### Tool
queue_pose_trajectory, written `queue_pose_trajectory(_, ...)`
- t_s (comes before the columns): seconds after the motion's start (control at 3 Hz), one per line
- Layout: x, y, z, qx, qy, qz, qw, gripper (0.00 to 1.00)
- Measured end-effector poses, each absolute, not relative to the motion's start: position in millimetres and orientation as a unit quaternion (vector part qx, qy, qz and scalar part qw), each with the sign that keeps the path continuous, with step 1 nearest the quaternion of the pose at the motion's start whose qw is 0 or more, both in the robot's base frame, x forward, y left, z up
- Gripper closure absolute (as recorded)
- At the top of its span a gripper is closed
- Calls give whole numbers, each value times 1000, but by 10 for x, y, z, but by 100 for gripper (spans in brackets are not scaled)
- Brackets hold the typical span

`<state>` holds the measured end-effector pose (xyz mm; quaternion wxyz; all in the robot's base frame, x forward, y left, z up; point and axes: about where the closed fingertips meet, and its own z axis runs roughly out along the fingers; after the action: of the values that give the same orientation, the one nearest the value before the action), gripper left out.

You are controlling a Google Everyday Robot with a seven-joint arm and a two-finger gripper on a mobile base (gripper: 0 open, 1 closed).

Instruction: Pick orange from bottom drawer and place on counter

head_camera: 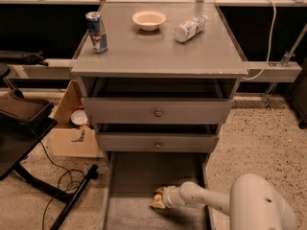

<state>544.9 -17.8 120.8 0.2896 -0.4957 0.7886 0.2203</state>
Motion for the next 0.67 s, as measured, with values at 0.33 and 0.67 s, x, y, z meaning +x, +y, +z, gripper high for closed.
queue_pose_trajectory(0.33, 5396, -129, 1341, -503, 782, 221, 295, 73)
queue_pose_trajectory(0.67, 5362, -129, 1701, -515, 773, 215, 302, 96)
